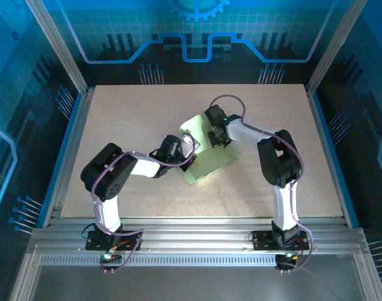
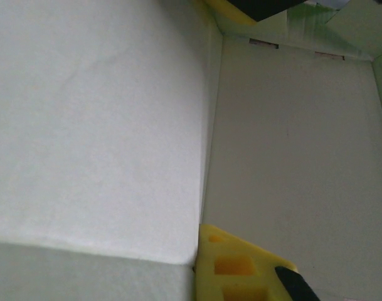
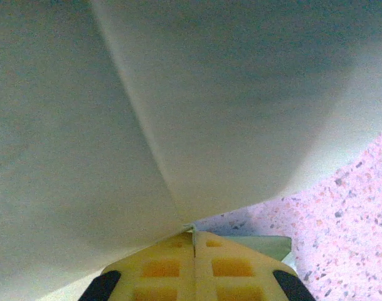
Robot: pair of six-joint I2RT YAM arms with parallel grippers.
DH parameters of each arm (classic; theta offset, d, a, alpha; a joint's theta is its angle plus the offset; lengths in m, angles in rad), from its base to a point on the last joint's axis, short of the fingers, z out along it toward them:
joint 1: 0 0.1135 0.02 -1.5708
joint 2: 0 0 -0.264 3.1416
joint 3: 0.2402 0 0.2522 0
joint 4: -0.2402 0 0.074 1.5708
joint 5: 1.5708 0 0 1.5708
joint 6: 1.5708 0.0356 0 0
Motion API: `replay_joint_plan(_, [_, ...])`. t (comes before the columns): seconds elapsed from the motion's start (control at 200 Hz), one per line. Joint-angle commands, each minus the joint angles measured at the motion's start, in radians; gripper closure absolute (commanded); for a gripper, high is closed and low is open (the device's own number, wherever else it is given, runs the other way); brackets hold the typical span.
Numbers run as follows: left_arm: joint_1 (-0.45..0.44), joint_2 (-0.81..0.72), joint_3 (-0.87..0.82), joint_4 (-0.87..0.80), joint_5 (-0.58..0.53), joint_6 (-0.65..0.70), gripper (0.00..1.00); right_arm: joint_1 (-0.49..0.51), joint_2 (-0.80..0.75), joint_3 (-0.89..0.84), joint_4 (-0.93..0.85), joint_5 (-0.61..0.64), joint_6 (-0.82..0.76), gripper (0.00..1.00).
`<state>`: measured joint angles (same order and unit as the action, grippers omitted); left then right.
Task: Fold the paper box
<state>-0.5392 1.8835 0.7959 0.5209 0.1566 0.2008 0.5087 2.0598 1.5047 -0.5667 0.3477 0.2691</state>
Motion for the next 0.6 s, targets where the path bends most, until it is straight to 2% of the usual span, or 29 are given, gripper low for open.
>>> replay_joint_plan(0.0, [-0.006, 0.031, 0.008, -0.066, -0.010, 0.009, 0.94, 0.058, -0.011, -0.004, 0.000, 0.010, 0.191, 1.00])
replay_joint_plan(0.125, [-0.005, 0.025, 0.007, -0.069, -0.018, 0.014, 0.94, 0.056, -0.011, -0.005, 0.004, 0.020, 0.195, 0.99])
replay_joint_plan(0.235, [-0.005, 0.026, 0.006, -0.070, -0.019, 0.014, 0.94, 0.043, -0.055, -0.044, 0.055, 0.007, 0.128, 0.79])
replay_joint_plan(0.29, [-0.007, 0.026, 0.005, -0.070, -0.017, 0.016, 0.94, 0.032, -0.084, -0.060, 0.082, -0.015, 0.076, 0.63])
replay_joint_plan(0.37, [-0.005, 0.029, 0.005, -0.071, -0.018, 0.017, 0.94, 0.012, -0.138, -0.092, 0.125, -0.047, -0.008, 0.50])
replay_joint_plan(0.505, [-0.006, 0.031, 0.008, -0.073, -0.023, 0.021, 0.94, -0.034, -0.246, -0.157, 0.181, -0.064, -0.106, 0.45])
replay_joint_plan(0.53, [-0.005, 0.031, 0.006, -0.074, -0.025, 0.022, 0.94, -0.046, -0.266, -0.171, 0.186, -0.067, -0.126, 0.41])
replay_joint_plan(0.595, [-0.006, 0.029, 0.006, -0.077, -0.026, 0.023, 0.94, -0.089, -0.305, -0.210, 0.196, -0.130, -0.188, 0.39])
